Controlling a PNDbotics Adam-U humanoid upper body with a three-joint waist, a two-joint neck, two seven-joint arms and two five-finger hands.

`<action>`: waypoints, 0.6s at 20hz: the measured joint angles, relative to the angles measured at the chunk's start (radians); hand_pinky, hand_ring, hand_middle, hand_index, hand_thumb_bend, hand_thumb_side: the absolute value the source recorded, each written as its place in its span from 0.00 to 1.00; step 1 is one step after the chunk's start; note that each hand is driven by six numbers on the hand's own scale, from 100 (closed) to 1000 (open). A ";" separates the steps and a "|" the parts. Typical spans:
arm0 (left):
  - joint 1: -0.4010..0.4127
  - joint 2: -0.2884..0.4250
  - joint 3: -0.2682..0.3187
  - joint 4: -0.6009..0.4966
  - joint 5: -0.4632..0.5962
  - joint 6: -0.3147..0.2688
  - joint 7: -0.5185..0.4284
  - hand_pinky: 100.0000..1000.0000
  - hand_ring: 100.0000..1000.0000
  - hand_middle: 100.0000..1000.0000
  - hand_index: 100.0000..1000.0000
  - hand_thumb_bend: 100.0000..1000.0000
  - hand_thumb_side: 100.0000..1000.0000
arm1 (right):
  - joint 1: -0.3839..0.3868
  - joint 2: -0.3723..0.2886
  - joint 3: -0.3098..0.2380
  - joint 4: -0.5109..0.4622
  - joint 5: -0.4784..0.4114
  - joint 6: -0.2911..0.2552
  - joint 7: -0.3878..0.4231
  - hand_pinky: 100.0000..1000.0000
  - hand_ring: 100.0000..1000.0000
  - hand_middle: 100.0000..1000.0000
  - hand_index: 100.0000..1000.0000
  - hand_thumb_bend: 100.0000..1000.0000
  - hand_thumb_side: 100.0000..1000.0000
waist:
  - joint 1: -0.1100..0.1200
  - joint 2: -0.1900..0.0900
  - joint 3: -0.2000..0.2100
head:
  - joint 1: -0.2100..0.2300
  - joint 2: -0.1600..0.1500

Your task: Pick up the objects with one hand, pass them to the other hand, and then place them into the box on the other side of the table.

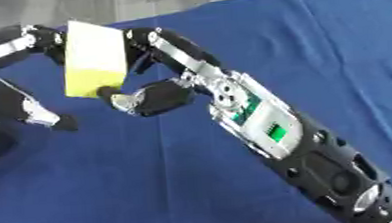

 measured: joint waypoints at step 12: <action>0.040 0.048 -0.005 -0.102 0.004 0.026 0.056 0.74 0.72 0.68 0.81 1.00 0.46 | 0.001 -0.002 0.012 -0.010 0.078 -0.025 -0.009 0.64 0.67 0.46 0.52 0.00 0.07 | 0.000 0.007 0.001 | 0.000 -0.004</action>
